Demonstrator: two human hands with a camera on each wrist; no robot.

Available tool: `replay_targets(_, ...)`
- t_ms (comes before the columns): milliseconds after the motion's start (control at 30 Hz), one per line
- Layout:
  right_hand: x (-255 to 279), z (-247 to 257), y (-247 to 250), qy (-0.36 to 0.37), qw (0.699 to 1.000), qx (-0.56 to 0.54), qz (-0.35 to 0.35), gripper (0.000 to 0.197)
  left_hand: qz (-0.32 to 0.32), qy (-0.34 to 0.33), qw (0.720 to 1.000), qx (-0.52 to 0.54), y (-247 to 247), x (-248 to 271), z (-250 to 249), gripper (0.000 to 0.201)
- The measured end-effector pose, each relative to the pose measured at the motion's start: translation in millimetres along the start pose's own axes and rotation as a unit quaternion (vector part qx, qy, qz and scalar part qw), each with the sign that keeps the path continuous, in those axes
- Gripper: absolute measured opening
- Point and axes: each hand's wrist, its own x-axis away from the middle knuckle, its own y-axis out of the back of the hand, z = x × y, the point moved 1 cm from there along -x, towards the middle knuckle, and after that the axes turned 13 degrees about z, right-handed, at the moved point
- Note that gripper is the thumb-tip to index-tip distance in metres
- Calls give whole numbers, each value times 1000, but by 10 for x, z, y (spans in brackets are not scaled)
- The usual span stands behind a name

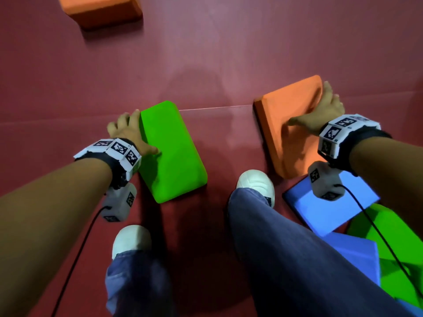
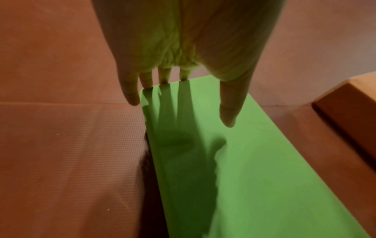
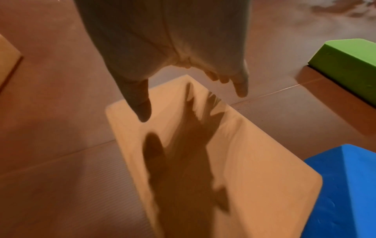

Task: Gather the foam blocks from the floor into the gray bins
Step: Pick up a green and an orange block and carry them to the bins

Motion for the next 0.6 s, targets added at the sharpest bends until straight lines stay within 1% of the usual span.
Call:
replay_targets(67,-95,-41,-15,-34,999,-8,37,133,-5,2,1000,-20,7,-98,-13,120)
replay_targets(100,-101,-41,-21,-57,997,-22,56,142,-3,-2,1000,-23,19,-136,-23,119)
replay_targets(133,-105,-32,-26,-64,995,-40,63,148,-2,-9,1000,-20,43,-161,-40,116)
replay_targets(167,-94,-20,-29,-60,996,-49,51,147,-4,-13,1000,-13,68,-172,-65,110)
replay_targets(200,-81,-16,-32,-45,997,-49,28,144,-10,-9,1000,-9,89,-166,-87,105)
replay_targets(267,24,-4,-40,-20,999,-18,-22,136,-19,13,1000,-13,118,-95,-121,100)
replay_targets(300,106,-5,-53,-6,999,-14,-49,128,-18,18,1000,-8,115,-49,-121,99)
replay_targets(333,165,-13,-80,16,997,-31,-74,116,-16,19,1000,4,110,-3,-107,97)
replay_targets(400,345,14,-131,54,989,-93,-98,89,-2,13,1000,25,111,118,-51,94)
replay_targets(467,544,86,-202,98,983,-126,-94,67,12,-7,999,41,86,293,18,92)
replay_targets(500,660,140,-234,116,982,-118,-88,62,17,-21,999,43,49,389,55,94)
replay_targets(533,785,207,-260,127,984,-98,-83,63,25,-37,998,42,2,504,95,100)
replay_targets(567,919,280,-278,128,986,-68,-80,71,32,-51,997,41,-41,628,130,105)
replay_targets(600,1062,355,-291,129,988,-34,-75,85,32,-60,997,43,-81,750,178,106)
